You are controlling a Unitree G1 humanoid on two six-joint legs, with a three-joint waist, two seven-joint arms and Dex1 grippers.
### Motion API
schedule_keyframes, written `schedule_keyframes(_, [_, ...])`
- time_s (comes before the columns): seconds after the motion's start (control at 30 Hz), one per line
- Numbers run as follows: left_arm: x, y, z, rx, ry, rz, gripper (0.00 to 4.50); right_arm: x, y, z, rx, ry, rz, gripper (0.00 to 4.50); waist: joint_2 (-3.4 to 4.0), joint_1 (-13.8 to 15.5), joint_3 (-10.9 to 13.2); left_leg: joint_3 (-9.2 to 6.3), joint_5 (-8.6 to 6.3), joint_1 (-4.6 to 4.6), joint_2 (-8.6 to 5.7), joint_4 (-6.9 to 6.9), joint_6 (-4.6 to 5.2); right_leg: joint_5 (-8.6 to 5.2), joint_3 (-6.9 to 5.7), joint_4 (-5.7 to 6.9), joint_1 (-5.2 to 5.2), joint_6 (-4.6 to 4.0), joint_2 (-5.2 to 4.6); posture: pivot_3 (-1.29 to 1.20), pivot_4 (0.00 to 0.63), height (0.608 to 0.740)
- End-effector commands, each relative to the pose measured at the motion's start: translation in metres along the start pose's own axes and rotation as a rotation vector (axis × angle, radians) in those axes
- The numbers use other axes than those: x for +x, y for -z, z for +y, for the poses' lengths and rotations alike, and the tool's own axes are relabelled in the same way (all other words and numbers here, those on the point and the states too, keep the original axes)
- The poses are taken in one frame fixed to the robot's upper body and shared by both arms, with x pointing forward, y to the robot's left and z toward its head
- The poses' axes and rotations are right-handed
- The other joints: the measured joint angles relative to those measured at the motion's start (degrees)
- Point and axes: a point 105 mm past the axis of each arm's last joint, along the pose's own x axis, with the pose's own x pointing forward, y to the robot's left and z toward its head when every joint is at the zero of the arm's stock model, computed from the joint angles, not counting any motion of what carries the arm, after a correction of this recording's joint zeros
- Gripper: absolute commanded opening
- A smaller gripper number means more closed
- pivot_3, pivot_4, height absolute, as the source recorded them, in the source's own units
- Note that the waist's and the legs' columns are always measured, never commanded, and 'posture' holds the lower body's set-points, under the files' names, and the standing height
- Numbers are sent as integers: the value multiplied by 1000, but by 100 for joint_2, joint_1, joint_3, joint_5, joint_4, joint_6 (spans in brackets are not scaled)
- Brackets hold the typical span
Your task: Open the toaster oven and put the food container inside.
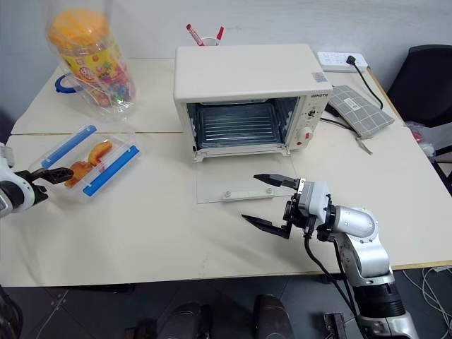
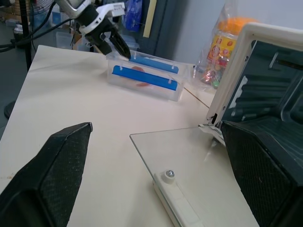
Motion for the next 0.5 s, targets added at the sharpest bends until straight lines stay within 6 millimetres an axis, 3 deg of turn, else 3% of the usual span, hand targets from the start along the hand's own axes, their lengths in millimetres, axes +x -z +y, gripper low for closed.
schedule_keyframes(0.03, [5, -5, 0, -1, -13, 7, 4303, -1, -10, 2, -41, 28, -24, 4500, 0, 5, 0, 1, 0, 0, 1, 0, -1, 0, 1, 0, -1, 0, 0, 0, 150, 740])
schedule_keyframes(0.13, [8, -2, 6, 14, -43, 33, 3639, -3, -11, 1, -48, 51, -19, 4500, -1, 1, 0, 8, 0, 0, 0, 0, -1, 0, 8, 1, -4, 0, 1, 0, 150, 740])
schedule_keyframes(0.37, [9, -4, 12, 34, -68, 24, 1522, -7, -11, 1, -59, 73, -4, 4500, -1, 5, -1, 13, 0, 0, 2, 0, -2, 0, 11, 3, -8, 0, 0, 0, 150, 740])
schedule_keyframes(0.5, [3, -17, 16, 70, -80, -30, 380, -10, -10, 0, -65, 82, 10, 4500, -1, -3, -1, 15, 0, 3, 3, 0, -3, 0, 13, 4, -8, 0, 0, 0, 150, 740])
